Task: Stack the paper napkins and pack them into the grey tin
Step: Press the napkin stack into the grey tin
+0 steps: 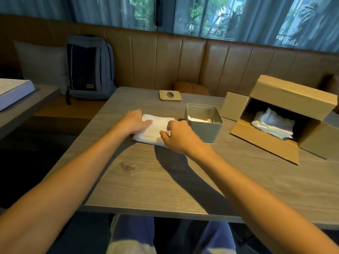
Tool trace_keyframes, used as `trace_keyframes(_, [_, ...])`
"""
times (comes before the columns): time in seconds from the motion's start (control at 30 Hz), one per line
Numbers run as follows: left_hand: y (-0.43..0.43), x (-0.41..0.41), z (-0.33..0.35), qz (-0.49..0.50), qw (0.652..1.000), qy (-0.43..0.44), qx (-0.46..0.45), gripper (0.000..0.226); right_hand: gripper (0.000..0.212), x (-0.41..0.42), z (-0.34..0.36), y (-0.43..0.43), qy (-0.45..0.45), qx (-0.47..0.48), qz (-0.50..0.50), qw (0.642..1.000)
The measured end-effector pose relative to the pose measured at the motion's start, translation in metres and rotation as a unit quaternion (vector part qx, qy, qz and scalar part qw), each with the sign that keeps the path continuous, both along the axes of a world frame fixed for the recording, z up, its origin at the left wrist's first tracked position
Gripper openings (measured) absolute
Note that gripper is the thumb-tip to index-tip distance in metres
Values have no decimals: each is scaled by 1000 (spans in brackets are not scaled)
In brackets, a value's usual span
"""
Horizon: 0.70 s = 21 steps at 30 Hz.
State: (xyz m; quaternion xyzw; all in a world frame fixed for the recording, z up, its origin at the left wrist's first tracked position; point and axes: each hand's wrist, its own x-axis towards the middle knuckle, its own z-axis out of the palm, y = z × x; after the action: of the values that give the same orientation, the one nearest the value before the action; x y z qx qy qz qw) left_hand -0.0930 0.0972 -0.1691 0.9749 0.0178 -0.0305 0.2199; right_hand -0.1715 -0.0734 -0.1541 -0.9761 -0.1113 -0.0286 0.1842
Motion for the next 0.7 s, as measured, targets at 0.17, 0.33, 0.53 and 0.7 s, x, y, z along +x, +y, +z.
trace_keyframes(0.17, [-4, -8, 10, 38, 999, 29, -14, 64, 48, 20, -20, 23, 51, 35, -102, 993])
trace_keyframes(0.33, [0, -7, 19, 64, 986, 88, -124, 74, 43, 30, -23, 25, 83, 52, -119, 988])
trace_keyframes(0.53, [8, -9, 15, 35, 931, 108, -348, 49, 49, 23, -21, 13, 85, 126, -105, 983])
trace_keyframes(0.7, [15, -18, 47, -49, 837, 78, -539, 45, 39, 5, 6, 12, -3, 164, -22, 986])
